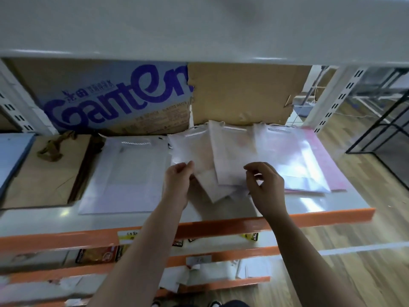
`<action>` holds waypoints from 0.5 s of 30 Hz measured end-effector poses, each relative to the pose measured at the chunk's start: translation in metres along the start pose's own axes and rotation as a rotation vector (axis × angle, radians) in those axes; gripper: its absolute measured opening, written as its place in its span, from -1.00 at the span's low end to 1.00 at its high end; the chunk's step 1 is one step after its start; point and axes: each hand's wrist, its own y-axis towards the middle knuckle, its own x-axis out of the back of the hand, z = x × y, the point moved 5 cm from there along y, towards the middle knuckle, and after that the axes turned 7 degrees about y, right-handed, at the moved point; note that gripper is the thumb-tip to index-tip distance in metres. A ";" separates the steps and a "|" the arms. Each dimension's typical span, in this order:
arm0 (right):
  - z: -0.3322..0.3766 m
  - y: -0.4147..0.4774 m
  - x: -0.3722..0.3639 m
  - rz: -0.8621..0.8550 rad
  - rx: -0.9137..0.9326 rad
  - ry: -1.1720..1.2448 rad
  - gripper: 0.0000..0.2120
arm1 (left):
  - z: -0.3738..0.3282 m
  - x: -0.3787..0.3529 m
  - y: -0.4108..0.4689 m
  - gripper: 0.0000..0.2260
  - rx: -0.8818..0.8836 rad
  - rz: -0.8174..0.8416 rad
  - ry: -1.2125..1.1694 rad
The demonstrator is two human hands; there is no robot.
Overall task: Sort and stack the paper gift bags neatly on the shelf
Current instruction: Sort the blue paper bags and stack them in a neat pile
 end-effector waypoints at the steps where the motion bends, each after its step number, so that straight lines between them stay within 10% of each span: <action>1: -0.003 0.001 0.000 0.003 -0.002 0.009 -0.82 | -0.002 -0.002 -0.001 -0.84 -0.010 -0.011 -0.016; 15: -0.021 0.010 -0.003 0.032 -0.017 0.030 -0.83 | -0.010 -0.017 -0.012 -0.82 0.051 0.033 -0.250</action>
